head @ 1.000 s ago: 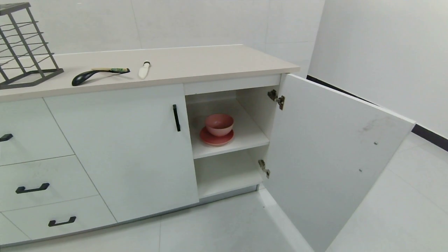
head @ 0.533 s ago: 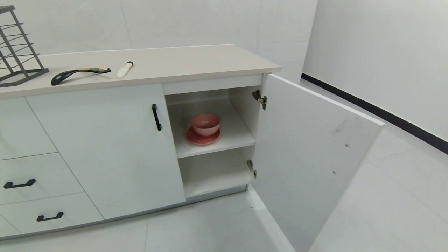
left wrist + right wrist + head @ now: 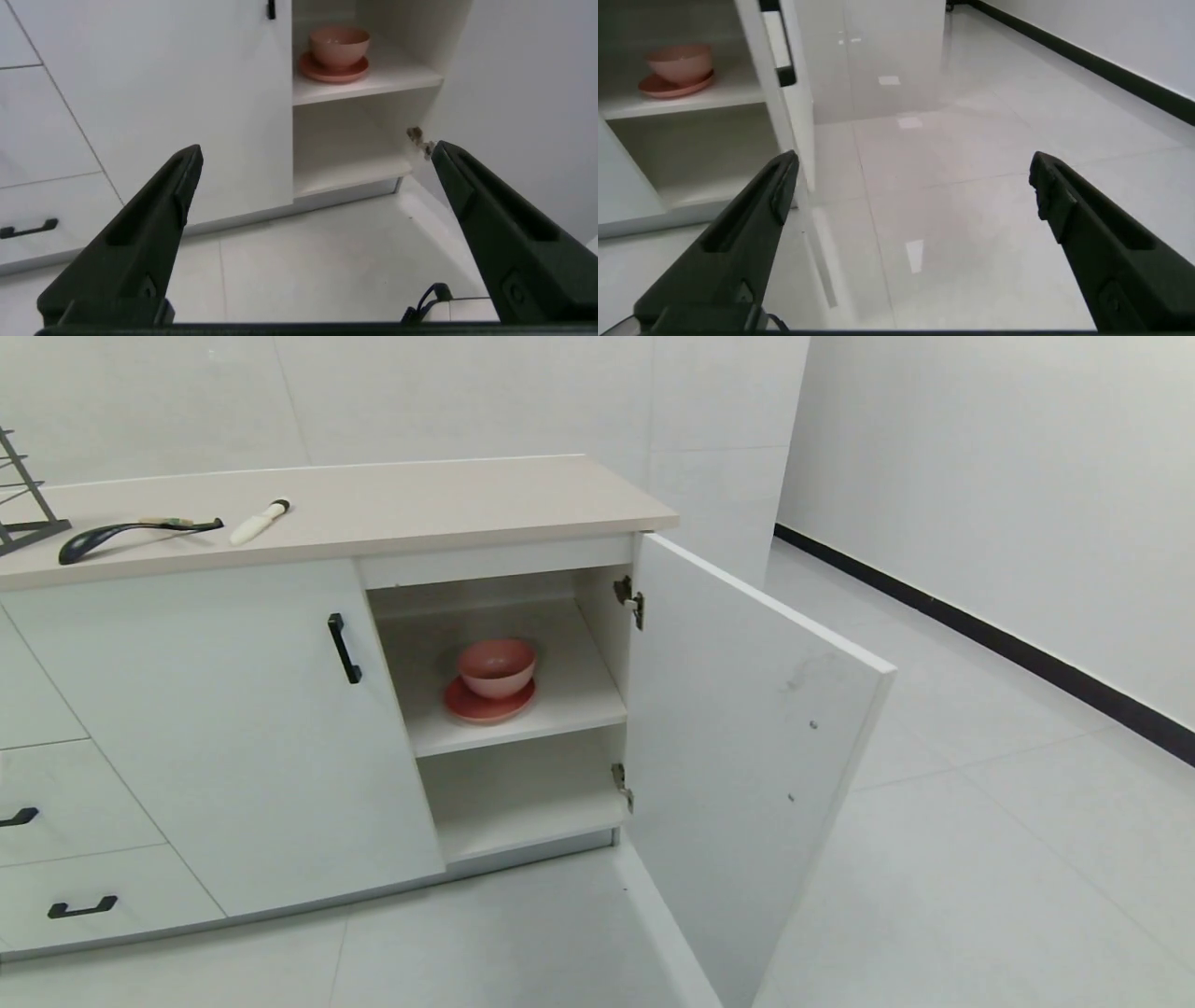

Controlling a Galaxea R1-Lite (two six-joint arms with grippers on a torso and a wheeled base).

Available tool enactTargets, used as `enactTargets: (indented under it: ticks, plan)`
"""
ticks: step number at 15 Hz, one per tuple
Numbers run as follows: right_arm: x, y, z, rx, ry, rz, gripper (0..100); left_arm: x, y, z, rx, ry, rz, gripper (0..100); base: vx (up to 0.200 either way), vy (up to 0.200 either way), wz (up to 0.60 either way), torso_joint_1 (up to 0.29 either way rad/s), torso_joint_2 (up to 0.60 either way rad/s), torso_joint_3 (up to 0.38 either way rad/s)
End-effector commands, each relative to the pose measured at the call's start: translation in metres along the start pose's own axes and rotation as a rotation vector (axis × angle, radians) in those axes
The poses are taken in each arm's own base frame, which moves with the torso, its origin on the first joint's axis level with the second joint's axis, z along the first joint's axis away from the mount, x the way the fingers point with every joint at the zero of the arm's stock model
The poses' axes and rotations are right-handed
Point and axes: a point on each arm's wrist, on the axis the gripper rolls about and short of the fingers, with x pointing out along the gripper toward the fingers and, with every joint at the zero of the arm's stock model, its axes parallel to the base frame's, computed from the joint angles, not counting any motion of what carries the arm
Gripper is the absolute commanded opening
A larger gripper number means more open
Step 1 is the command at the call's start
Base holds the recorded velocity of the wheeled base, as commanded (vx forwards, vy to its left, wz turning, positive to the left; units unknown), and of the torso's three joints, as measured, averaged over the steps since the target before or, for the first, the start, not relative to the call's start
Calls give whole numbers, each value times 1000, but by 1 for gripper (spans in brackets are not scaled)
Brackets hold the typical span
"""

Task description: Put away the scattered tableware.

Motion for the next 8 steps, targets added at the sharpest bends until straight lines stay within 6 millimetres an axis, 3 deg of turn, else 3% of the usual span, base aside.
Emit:
enactTargets:
  ticks: [1, 2, 3, 4, 8]
  plan:
    - [0, 0, 0, 0, 3, 0, 100, 0, 0, 0, 0, 0, 0, 100, 0, -200, 0, 7, 2, 2]
    - [0, 0, 0, 0, 3, 0, 100, 0, 0, 0, 0, 0, 0, 100, 0, -200, 0, 12, 2, 2]
    - [0, 0, 0, 0, 3, 0, 0, 0, 0, 0, 0, 0, 0, 100, 0, -200, 0, -2, 7, 2]
    - [0, 0, 0, 0, 3, 0, 0, 0, 0, 0, 0, 0, 0, 100, 0, -200, 0, 2, 2, -2]
    - [0, 0, 0, 2, 3, 0, 0, 0, 0, 0, -1, 0, 0, 100, 0, 0, 0, 0, 0, 0]
